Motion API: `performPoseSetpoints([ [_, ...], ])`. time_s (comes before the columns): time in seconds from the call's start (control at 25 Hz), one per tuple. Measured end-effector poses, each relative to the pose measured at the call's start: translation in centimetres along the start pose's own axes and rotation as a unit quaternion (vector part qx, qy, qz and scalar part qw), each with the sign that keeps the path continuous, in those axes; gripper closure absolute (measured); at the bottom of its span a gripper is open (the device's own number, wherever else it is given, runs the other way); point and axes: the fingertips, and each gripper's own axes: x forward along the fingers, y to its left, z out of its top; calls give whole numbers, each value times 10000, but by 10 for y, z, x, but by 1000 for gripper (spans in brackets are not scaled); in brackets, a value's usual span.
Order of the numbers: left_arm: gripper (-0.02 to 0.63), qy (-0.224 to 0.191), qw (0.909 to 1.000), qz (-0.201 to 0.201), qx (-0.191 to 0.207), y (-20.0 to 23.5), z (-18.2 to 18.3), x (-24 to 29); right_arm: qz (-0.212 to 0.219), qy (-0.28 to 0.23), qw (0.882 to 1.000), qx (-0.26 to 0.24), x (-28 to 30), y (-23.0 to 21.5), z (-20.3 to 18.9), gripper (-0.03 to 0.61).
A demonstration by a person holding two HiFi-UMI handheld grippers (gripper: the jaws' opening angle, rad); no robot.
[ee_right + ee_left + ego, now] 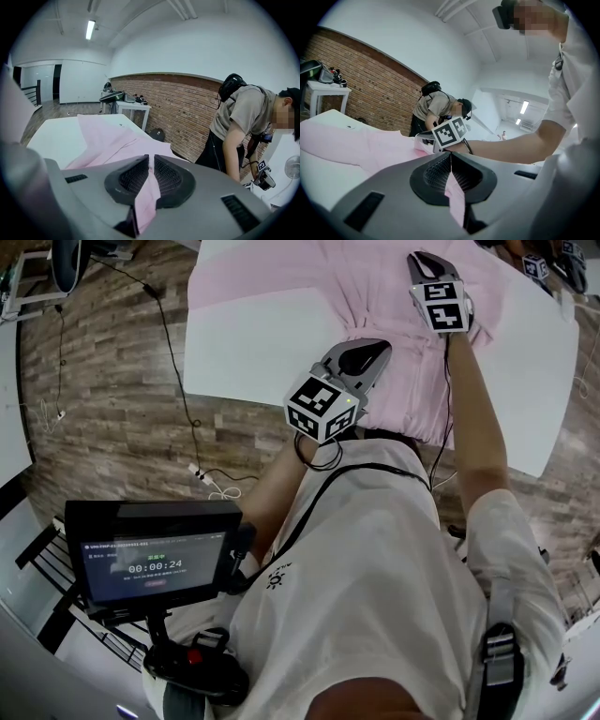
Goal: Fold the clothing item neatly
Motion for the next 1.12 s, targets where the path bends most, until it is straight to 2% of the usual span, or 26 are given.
performPoseSetpoints([
  [1.12, 609, 64, 9999, 51, -115, -1, -7, -6, 332, 127, 9993, -122, 7, 36, -9, 538],
])
